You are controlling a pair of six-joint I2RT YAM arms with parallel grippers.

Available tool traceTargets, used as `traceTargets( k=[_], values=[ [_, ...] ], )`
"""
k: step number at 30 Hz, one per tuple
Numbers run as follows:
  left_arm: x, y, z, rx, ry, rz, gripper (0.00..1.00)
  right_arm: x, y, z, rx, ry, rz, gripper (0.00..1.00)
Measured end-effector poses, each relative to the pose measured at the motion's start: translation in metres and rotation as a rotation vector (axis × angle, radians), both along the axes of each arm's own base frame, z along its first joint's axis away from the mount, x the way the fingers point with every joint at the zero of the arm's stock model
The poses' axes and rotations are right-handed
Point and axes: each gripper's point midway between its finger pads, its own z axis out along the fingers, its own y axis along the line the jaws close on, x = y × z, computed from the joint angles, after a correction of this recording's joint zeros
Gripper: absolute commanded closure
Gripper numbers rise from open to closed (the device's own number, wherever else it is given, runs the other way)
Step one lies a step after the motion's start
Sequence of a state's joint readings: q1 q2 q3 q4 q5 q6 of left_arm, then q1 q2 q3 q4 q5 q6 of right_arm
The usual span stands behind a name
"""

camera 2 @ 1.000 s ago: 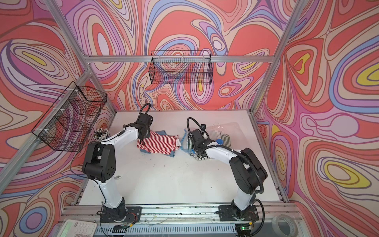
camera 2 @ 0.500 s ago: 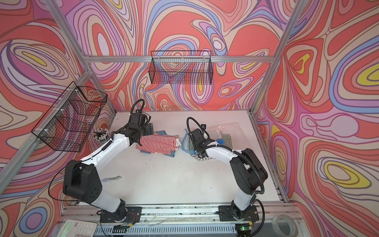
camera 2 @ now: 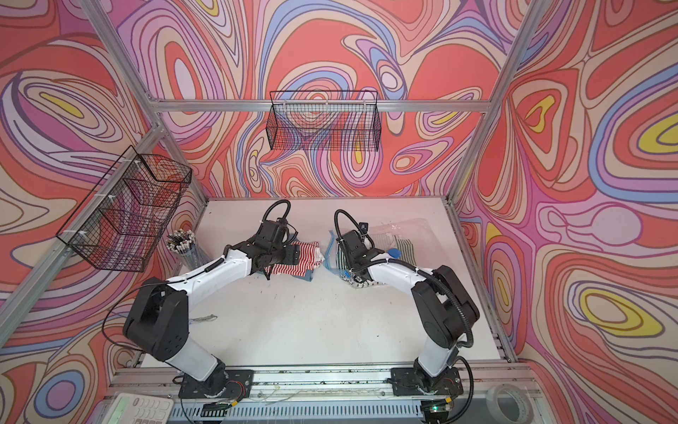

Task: Take the tank top out of the vacuum bag
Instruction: Place the tank top on the tank top.

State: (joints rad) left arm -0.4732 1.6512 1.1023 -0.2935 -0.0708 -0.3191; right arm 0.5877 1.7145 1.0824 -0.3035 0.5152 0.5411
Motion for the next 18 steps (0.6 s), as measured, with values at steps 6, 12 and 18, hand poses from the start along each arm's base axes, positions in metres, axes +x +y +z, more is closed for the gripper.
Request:
traceTargets(
  k=[6, 12, 18],
  values=[
    [-0.008, -0.005, -0.033, 0.004, 0.09, -0.02, 0.23, 0.0, 0.001, 0.001, 0.008, 0.001, 0.002, 1.0],
    [-0.022, -0.005, -0.048, -0.006, 0.142, -0.035, 0.23, -0.001, 0.001, 0.01, 0.02, -0.017, 0.002, 1.0],
    [-0.043, -0.004, -0.073, -0.021, 0.236, -0.04, 0.28, -0.001, 0.001, 0.011, 0.023, -0.018, 0.002, 1.0]
  ],
)
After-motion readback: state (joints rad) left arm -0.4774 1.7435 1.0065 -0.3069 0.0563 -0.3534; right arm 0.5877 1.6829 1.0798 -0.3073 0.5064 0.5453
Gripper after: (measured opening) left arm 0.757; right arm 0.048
